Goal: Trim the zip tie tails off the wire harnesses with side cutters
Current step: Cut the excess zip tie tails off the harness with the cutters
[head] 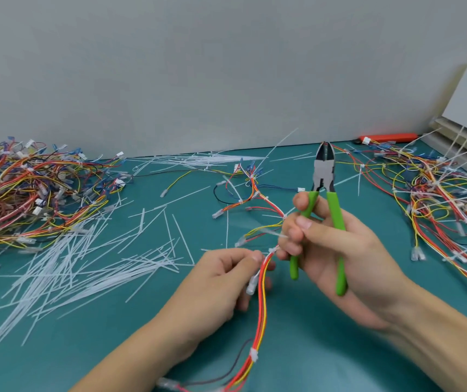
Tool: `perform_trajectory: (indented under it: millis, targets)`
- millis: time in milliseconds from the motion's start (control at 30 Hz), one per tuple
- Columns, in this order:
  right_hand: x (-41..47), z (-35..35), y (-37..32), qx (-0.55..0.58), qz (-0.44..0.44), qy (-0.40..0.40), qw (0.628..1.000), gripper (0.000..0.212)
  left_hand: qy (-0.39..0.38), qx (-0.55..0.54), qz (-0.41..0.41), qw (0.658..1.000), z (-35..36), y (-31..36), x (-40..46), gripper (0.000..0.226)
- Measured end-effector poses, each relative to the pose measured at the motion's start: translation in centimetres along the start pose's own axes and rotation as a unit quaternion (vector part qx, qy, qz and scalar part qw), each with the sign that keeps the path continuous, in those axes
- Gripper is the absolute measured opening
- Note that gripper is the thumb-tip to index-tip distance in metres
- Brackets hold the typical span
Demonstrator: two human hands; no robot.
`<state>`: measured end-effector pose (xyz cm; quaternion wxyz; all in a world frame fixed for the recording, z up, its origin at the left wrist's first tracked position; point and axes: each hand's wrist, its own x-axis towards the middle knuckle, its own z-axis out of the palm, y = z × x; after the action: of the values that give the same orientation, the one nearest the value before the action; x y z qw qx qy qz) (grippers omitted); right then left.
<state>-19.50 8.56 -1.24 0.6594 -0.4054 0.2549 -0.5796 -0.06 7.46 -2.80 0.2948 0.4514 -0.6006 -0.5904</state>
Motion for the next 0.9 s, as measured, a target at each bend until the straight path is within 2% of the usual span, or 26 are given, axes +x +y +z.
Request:
perform_trajectory:
  millis: [100,233,500,700,767,900]
  targets:
    - [-0.1,0.4,0.2,0.015,0.029,-0.041,0.999,0.018,-0.051,-0.030,-0.009,0.998,-0.1,0.5,0.1,0.030]
    - [-0.1,0.8,0.2,-0.003,0.031,-0.072,0.997,0.023,-0.073,-0.084,-0.008,0.994,-0.7,0.8,0.1,0.028]
    - [-0.3,0.4,-0.4,-0.084,-0.007,-0.060,0.995,0.033,-0.118,-0.154,-0.030,0.981,-1.9,0.7,0.5,0.022]
    - [-0.4,0.0,-0.4,-0.144,-0.037,-0.035,0.988,0.034,-0.115,-0.207,-0.053,0.970,-2.7,0.1,0.7,0.032]
    - [-0.3,-0.1,-0.8,-0.220,-0.061,-0.012,0.974,0.034,-0.110,-0.216,-0.055,0.969,-2.8,-0.1,0.7,0.034]
    - [-0.3,-0.8,-1.1,-0.400,-0.098,0.039,0.910,0.025,-0.101,-0.246,-0.063,0.962,-3.1,-0.3,0.8,0.036]
